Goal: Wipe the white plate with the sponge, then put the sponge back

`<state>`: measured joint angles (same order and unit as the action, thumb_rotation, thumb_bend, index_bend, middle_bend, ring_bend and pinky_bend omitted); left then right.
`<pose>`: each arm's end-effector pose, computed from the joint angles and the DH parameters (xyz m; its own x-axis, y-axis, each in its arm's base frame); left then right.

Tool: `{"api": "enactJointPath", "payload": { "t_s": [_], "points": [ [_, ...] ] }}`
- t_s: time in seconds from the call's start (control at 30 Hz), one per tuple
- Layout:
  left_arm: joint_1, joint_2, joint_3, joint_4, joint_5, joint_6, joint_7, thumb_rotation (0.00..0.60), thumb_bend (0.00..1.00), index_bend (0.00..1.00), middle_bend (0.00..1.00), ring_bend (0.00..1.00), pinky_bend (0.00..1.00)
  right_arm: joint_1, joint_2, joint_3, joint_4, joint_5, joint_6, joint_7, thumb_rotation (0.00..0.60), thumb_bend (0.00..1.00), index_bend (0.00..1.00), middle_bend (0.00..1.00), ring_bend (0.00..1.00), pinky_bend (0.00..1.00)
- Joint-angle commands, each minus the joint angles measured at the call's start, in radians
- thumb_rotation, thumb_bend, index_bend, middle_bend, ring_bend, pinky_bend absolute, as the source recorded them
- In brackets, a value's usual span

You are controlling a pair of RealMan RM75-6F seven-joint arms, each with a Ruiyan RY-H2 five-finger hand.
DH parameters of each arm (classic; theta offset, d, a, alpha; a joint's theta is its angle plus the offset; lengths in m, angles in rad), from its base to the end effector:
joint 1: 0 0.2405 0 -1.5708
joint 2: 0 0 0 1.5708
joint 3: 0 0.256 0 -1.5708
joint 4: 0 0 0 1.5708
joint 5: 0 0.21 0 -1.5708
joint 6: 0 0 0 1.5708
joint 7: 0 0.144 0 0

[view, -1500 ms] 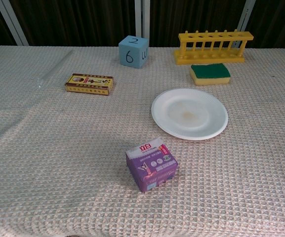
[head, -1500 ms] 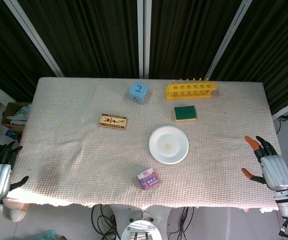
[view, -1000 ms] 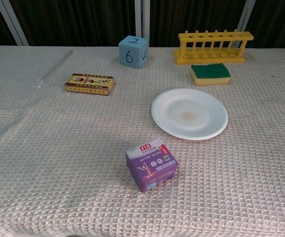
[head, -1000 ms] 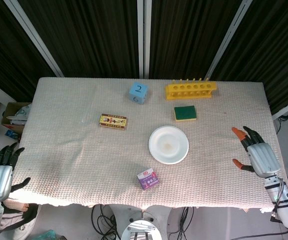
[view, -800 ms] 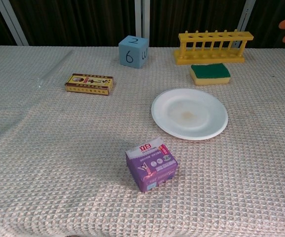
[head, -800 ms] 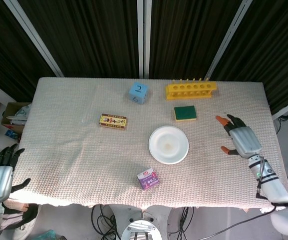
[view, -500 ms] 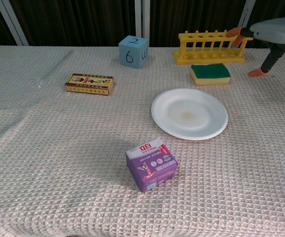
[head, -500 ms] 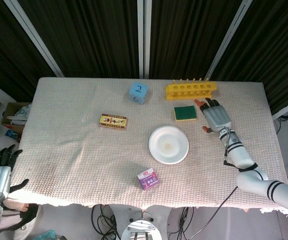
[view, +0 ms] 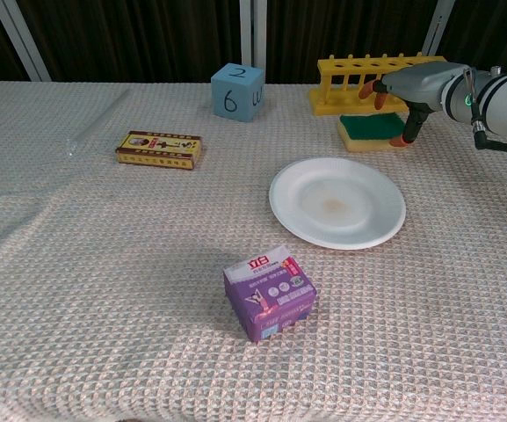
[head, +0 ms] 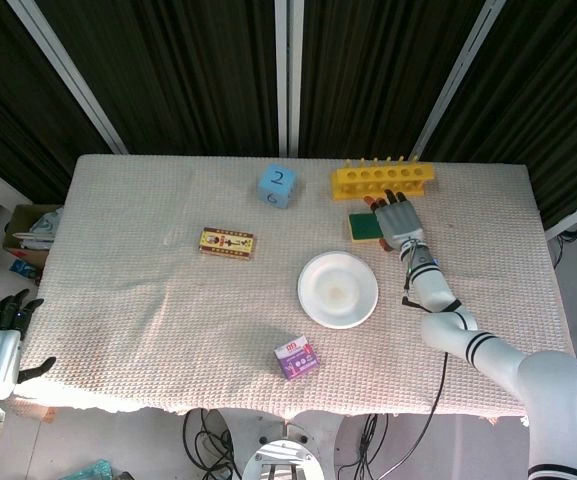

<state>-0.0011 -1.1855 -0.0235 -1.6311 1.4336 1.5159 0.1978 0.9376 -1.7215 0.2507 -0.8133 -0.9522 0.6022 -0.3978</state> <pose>-0.3240 0.1479 0.1397 0.4908 0.0564 0.8695 0.8604 0.1257 -0.4938 -0.1925 -0.4576 -0.0183 0.6639 -0.2815 0.6928 -0.7477 -0.2326 0.6220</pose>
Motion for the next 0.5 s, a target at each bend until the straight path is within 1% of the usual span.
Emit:
{"api": "enactJointPath", "payload": {
  "t_s": [0.03,0.1,0.37,0.47,0.5],
  "points": [
    [0.003,-0.001,-0.001,0.003,-0.004,0.002,-0.003,0.6,0.0,0.18,0.08,0.08,0.16,0.019,-0.026,-0.008,0.041,-0.007,-0.017,0.003,0.6,0.24,0.19,0.23,0.04,0.14],
    [0.005,-0.001,-0.002,0.007,-0.008,0.005,-0.006,0.6,0.0,0.18,0.08,0.08,0.16,0.022,-0.036,-0.012,0.059,-0.011,-0.022,0.007,0.6,0.24,0.21,0.24,0.04,0.14],
    [0.007,-0.004,0.001,0.021,-0.006,0.002,-0.019,0.6,0.0,0.18,0.08,0.08,0.16,0.03,-0.058,-0.017,0.098,-0.04,-0.03,0.049,0.6,0.26,0.22,0.26,0.04,0.14],
    [0.008,-0.004,0.0,0.025,-0.008,0.001,-0.024,0.6,0.0,0.18,0.08,0.08,0.16,0.038,-0.066,-0.026,0.115,-0.061,-0.039,0.056,0.6,0.28,0.28,0.29,0.06,0.14],
    [0.008,-0.004,0.0,0.026,-0.008,0.001,-0.025,0.6,0.0,0.18,0.08,0.08,0.16,0.042,-0.066,-0.032,0.118,-0.077,-0.036,0.06,0.6,0.31,0.32,0.31,0.08,0.16]
  ]
}}
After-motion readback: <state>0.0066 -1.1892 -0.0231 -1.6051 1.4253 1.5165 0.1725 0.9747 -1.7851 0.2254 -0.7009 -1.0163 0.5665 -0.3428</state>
